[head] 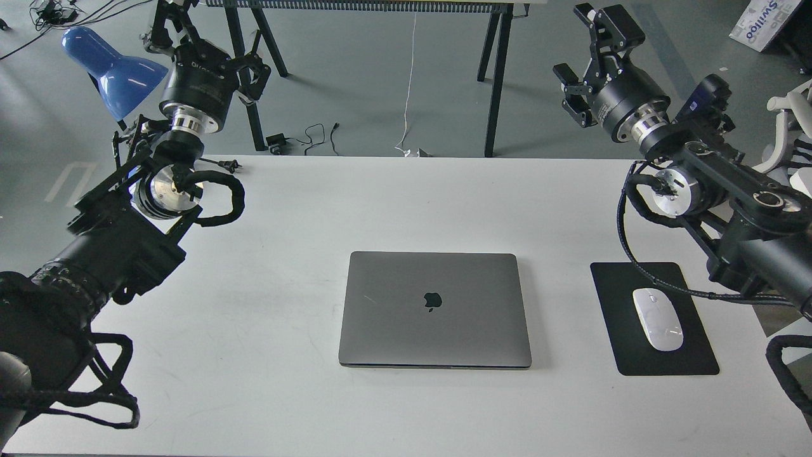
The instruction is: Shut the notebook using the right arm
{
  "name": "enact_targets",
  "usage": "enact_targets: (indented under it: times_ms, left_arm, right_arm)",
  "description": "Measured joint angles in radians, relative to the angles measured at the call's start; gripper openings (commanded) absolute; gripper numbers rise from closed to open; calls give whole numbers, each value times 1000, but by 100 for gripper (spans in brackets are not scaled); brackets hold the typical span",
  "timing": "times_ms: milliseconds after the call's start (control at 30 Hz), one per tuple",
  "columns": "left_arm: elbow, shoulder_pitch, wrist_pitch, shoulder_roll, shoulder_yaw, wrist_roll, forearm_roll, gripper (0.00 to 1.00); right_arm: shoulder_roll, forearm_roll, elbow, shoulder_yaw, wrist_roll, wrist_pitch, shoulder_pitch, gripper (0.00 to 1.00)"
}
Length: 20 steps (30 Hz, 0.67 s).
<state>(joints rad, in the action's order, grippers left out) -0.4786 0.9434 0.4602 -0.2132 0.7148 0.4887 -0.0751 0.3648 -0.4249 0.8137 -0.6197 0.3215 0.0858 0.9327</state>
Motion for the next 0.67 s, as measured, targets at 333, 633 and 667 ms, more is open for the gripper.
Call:
enact_targets:
  times_ms: [333, 633, 667]
  left_arm:
    - [0, 0, -1, 0, 0, 0, 0, 100]
    - [0, 0, 0, 0, 0, 0, 0, 100]
    - [0, 0, 0, 0, 0, 0, 0, 100]
  right_arm:
    - [-19, -2, -1, 3, 1, -11, 2, 98]
    - [-21, -3, 15, 7, 1, -57, 3, 98]
    - [-21, -4, 20, 7, 1, -61, 3, 98]
